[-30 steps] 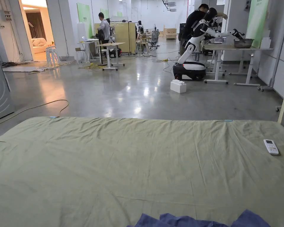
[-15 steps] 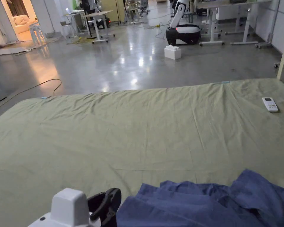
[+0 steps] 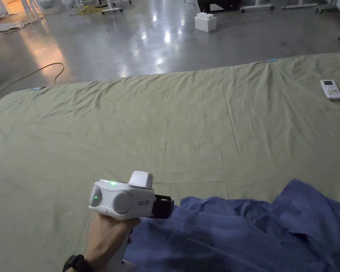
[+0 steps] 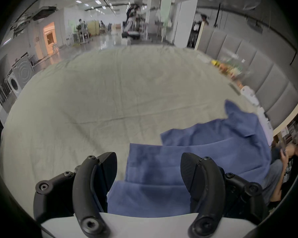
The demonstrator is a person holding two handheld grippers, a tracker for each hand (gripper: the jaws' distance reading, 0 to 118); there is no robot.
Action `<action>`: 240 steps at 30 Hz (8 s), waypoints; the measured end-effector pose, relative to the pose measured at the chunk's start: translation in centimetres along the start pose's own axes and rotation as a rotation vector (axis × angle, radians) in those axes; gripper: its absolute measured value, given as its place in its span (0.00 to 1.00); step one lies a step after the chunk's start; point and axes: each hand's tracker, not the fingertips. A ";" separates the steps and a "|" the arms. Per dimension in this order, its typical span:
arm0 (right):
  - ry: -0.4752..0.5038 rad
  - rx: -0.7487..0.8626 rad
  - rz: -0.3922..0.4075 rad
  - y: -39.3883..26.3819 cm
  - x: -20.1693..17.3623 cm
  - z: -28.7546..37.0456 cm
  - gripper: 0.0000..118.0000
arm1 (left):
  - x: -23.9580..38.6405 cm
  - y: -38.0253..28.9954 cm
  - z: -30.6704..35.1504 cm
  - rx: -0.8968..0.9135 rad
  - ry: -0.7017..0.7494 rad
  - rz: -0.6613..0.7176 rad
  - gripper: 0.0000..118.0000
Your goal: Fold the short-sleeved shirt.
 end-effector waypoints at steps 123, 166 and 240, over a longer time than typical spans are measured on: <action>-0.152 0.768 0.336 52.0 -8.3 -6.1 0.02 | -10.5 17.0 44.3 0.990 0.252 0.122 0.05; 0.110 0.445 0.303 34.1 -4.8 -20.0 0.02 | -11.8 10.5 22.8 0.726 0.202 0.228 0.05; 0.190 0.374 0.151 6.7 -6.5 4.9 0.00 | 5.2 -21.8 39.0 0.894 0.330 0.031 0.00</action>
